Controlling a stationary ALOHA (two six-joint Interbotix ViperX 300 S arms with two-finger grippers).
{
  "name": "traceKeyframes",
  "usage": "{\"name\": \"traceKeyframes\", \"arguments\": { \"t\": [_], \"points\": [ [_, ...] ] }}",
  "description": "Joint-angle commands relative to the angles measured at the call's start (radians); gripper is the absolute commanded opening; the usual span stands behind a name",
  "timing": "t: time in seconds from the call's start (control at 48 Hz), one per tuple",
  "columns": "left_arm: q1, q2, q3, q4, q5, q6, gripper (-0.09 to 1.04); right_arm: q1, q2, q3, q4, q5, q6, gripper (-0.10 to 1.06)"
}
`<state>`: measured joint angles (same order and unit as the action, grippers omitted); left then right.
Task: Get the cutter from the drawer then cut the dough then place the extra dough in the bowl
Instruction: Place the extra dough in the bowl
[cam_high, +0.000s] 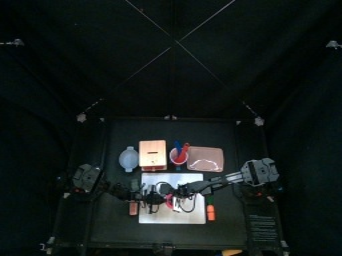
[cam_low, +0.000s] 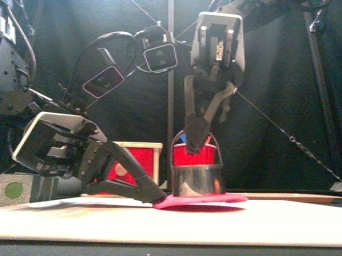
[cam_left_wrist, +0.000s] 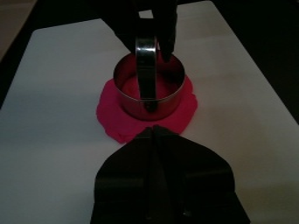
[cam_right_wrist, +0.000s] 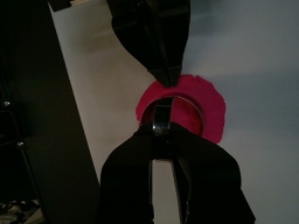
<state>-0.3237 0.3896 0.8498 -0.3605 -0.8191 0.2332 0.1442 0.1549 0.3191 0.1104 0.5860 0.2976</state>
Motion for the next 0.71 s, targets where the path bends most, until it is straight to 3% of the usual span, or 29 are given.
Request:
{"name": "traceKeyframes", "arguments": {
  "t": [0.021,0.375,0.708],
  "points": [
    [0.002,-0.015,-0.005,0.000,0.008,0.000,0.53,-0.006,-0.086,-0.014,-0.002,-0.009,0.002,0.42],
    [0.002,-0.017,-0.006,0.000,0.018,-0.002,0.53,-0.014,-0.195,0.052,-0.003,0.008,0.000,0.42],
    [0.002,-0.049,-0.006,0.000,0.032,0.000,0.53,-0.031,-0.316,0.272,-0.015,-0.067,0.002,0.42]
  ]
}}
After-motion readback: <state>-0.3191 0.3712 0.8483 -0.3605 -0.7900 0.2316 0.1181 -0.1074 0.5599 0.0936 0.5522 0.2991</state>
